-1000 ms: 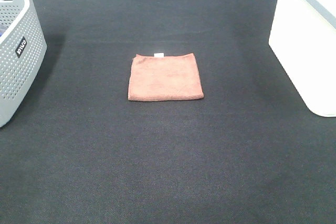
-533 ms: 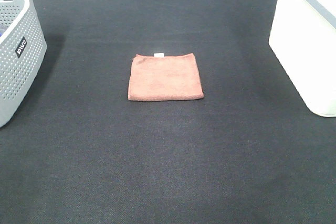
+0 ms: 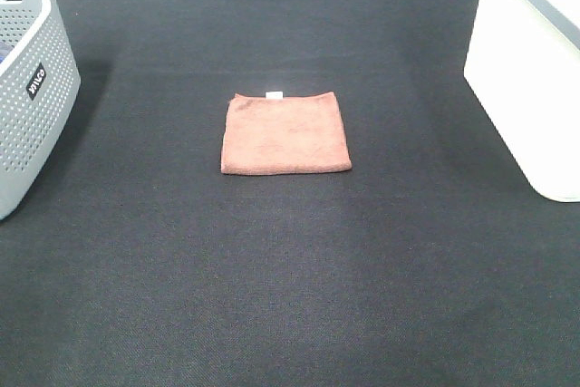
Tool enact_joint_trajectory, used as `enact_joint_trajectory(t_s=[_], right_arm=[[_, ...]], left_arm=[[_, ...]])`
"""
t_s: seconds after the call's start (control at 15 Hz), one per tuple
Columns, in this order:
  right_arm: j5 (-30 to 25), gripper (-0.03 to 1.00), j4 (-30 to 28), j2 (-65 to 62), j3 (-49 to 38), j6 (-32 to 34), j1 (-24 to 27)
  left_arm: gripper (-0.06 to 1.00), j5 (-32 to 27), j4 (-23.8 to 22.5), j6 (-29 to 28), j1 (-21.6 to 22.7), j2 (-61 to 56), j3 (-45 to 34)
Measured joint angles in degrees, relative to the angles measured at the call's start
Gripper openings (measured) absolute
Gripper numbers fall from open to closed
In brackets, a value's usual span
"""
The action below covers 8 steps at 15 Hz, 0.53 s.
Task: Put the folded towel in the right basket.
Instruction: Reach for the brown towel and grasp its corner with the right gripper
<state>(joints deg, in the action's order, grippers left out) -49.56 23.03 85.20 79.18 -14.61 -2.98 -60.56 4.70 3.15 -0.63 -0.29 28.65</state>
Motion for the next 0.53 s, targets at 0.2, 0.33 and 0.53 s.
enact_joint_trajectory(t_s=[0.2, 0.33, 0.53], right_arm=[[-0.1, 0.65, -0.1, 6.1, 4.2, 0.1, -4.1], [-0.1, 0.65, 0.1, 11.8, 8.0, 0.1, -6.9], [-0.1, 0.65, 1.5, 20.7, 11.6, 0.2, -8.1]], left_arm=[[0.88, 0.0, 0.0, 0.0, 0.0, 0.0, 0.0], [0.88, 0.0, 0.0, 0.0, 0.0, 0.0, 0.0], [0.88, 0.0, 0.0, 0.0, 0.0, 0.0, 0.0]])
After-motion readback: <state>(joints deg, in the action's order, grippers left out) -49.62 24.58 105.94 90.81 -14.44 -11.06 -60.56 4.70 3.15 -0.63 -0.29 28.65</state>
